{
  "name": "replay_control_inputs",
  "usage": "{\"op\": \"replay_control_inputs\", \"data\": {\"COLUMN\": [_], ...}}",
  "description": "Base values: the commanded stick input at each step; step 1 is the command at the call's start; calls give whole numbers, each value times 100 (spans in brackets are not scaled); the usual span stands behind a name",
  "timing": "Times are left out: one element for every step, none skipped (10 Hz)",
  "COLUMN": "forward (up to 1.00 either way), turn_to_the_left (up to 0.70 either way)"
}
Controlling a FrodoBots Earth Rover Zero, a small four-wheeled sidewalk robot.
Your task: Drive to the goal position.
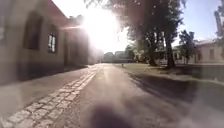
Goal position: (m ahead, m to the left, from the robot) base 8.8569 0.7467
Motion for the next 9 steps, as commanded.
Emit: {"op": "replay_control_inputs", "data": {"forward": [60,60,60,60,60,60,60,60,60], "turn_to_the_left": [0,0,0,0,0,0,0,0,0]}}
